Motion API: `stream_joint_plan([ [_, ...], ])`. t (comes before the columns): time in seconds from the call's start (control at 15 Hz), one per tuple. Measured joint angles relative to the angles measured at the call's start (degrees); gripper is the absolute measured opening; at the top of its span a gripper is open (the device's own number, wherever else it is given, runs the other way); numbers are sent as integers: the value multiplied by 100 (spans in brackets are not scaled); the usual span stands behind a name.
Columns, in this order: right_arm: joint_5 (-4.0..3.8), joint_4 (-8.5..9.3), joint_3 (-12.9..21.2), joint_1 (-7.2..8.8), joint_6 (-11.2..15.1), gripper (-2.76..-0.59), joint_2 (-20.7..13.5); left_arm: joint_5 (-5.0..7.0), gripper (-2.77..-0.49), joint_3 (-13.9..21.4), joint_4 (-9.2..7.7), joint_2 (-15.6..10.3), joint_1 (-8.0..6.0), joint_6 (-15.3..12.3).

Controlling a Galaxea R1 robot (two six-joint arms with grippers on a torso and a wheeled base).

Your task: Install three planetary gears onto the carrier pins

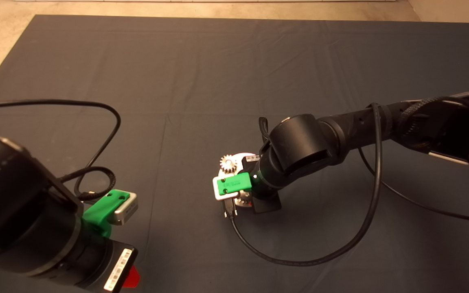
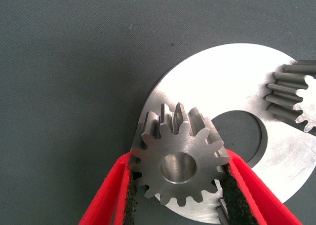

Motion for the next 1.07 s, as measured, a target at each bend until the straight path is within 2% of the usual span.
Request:
stream_joint_plan([
  [0.4, 15, 43, 0, -2, 0, -232, -3, -1, -151, 0, 0, 0, 1, 15],
  [0.93, 138, 78, 27, -2, 0, -232, -128, -2, -151, 0, 2, 12, 2, 89],
  [1.07, 126, 139, 83, -48, 0, -232, -205, 0, -151, 0, 0, 9, 2, 113],
])
